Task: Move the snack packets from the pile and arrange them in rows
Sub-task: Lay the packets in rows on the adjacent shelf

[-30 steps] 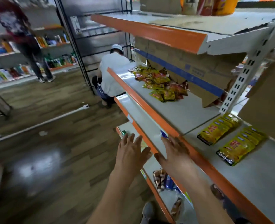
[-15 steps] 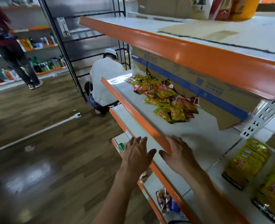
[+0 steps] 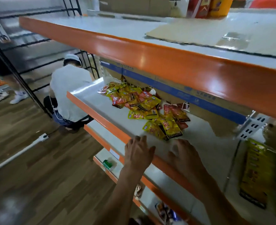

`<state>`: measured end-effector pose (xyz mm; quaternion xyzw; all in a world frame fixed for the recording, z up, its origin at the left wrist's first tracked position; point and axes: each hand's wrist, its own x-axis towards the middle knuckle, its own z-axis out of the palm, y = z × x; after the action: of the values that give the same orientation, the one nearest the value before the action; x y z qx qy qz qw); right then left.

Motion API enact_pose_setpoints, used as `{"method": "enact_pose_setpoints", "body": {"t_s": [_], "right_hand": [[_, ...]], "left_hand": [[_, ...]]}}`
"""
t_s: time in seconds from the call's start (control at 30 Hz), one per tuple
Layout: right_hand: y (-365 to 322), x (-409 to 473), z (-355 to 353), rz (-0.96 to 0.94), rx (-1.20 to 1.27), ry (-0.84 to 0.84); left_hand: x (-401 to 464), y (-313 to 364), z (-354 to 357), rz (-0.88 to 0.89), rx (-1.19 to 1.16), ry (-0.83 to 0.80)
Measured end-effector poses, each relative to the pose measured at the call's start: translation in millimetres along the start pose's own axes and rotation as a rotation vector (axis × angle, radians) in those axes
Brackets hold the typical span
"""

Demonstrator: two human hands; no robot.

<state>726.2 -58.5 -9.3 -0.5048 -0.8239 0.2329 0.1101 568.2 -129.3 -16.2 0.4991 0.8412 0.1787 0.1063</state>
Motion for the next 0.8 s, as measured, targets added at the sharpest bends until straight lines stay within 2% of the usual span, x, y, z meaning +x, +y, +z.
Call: {"method": "enact_pose_setpoints", "body": {"t_s": [0.17,0.3,0.53,0.6,0.7,0.8], "right_hand": [[-5.3,38.2,18.5,0.081,-0.018,0.105],[-15.4,60.5,29.1,0.101,-0.044,0.211],[-13.1,82.8,48.8,0.226,-0.144,0.211],[-14.5,80.6,49.2,0.287,-0.124,0.267],[-16.0,79.7,47.0,0.325,-0.107,0.349],[-14.3,83.0,47.0,0.395,-0.115,0.35]], "left_hand": [[61.0,-13.0,-14.8,0.033,-0.01,-0.006],[92.8,-19.4,-5.6,0.018,0.009,-0.099],[119.6,-16.1,10.0,0.041,0.081,-0.102],[128.4,-14.5,10.8,0.01,0.024,-0.139],[138.4,-14.6,11.7,-0.045,-0.214,-0.252],[145.5,-17.5,12.9,-0.046,-0.361,-0.311]]}}
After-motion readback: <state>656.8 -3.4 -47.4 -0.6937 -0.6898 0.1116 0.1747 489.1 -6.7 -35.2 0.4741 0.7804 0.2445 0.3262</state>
